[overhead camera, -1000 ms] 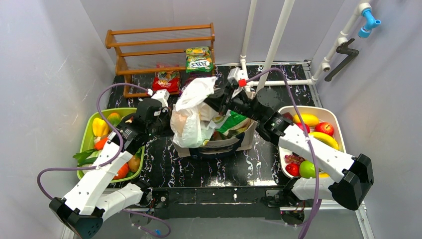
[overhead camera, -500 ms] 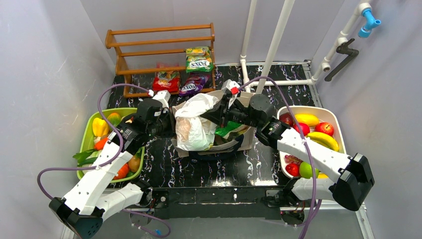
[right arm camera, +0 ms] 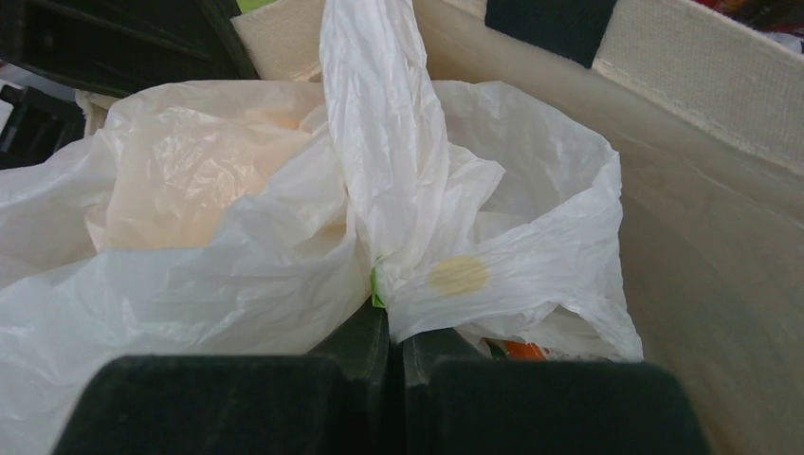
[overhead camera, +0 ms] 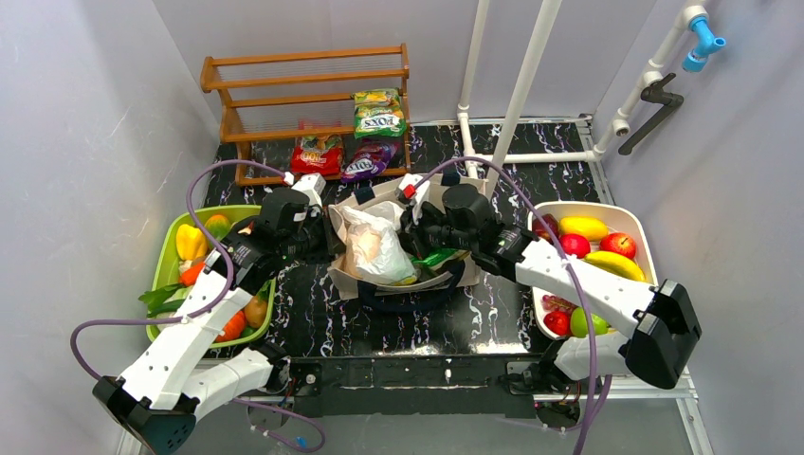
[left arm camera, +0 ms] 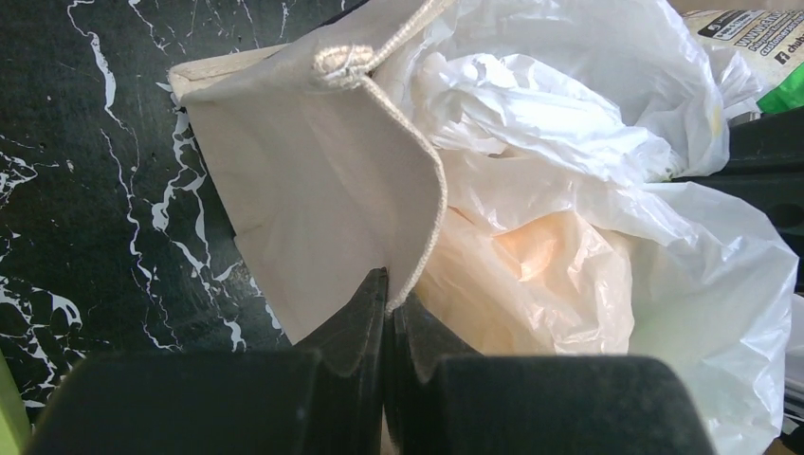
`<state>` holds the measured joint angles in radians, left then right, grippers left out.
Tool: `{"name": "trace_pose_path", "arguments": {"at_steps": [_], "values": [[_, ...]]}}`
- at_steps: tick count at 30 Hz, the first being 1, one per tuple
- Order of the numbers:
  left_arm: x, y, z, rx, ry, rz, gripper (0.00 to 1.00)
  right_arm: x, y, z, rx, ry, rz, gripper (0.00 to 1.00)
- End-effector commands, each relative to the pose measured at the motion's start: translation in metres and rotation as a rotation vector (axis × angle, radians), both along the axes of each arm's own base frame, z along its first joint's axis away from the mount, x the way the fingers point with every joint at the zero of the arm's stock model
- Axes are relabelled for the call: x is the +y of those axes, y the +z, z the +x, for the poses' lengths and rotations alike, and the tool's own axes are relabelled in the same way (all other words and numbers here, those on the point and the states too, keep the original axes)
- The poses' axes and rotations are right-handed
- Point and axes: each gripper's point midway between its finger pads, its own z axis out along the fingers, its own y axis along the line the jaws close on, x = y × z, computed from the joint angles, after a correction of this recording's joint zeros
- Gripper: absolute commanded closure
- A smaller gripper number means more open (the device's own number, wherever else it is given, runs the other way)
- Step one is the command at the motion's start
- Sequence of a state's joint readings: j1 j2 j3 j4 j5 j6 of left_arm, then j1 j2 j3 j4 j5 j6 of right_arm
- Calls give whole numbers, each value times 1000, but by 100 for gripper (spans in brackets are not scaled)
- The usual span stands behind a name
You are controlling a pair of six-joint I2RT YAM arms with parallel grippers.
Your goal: Place the mixed food into the grocery bags and tie them
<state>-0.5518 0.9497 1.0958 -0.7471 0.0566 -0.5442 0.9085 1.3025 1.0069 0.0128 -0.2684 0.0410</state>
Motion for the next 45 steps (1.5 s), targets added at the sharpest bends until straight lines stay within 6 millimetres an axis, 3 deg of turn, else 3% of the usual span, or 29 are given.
{"name": "trace_pose_path", "arguments": {"at_steps": [1, 6, 12, 15, 20, 33, 45], "values": [[2, 12, -8, 0, -5, -14, 100, -7, 35, 1, -76, -17, -32, 99], [2, 11, -7, 2, -3, -15, 100, -11, 78, -4, -109, -17, -37, 60], [1, 11, -6, 7, -4, -14, 100, -20, 127, -12, -153, -56, 21, 34], [1, 10, -7, 10, -6, -13, 100, -22, 146, -23, -128, -56, 65, 34], [1, 10, -7, 9, -6, -15, 100, -19, 157, -48, -58, -56, 135, 47], [0, 11, -8, 10, -6, -22, 100, 17, 111, -77, 59, -73, 89, 54], [1, 13, -11, 6, -1, -35, 100, 41, 61, -59, 64, -114, -24, 72]]}}
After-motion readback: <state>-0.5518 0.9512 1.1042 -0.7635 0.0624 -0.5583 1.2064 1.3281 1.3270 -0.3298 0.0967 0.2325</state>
